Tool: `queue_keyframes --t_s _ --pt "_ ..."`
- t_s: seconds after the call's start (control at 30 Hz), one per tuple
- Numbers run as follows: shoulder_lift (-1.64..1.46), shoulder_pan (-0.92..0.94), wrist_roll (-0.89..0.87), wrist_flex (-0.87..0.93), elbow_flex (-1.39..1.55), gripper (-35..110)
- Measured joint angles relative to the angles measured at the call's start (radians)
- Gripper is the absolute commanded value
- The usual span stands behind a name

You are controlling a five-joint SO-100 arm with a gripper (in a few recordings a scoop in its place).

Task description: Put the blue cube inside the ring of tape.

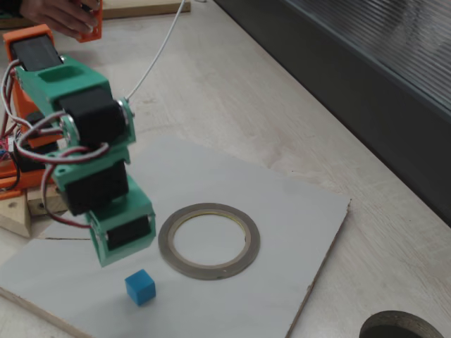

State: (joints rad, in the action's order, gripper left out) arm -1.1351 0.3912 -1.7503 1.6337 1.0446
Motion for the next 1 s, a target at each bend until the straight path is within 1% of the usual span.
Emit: queue_keyframes --t_s 0.4,0.6,0.8,1.0 --pt "0.008 0.002 0.0 0.002 0.0 0" --pt "0.084 0.005 0.0 -0.005 -0.006 0" --pt "0.094 0.008 0.0 -0.006 -0.006 0" --pt "0.094 0.006 0.0 -0.049 -0.006 0"
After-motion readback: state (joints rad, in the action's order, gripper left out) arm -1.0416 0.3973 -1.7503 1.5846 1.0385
